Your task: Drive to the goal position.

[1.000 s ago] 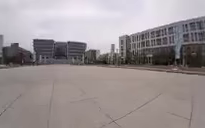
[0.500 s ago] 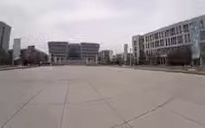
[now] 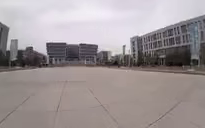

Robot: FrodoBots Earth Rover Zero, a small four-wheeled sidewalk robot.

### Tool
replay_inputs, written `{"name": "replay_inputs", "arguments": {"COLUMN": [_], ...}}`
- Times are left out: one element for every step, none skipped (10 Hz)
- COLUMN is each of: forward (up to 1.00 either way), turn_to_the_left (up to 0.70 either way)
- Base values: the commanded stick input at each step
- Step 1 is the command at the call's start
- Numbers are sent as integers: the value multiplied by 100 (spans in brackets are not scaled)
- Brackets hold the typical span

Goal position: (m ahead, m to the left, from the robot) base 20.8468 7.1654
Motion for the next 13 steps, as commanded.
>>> {"name": "replay_inputs", "arguments": {"forward": [70, 70, 70, 70, 70, 70, 70, 70, 70, 70, 70, 70, 70], "turn_to_the_left": [1, 1, 2, 15, 15, 15, 15, 15, 15, 15, 15, 15, 10]}}
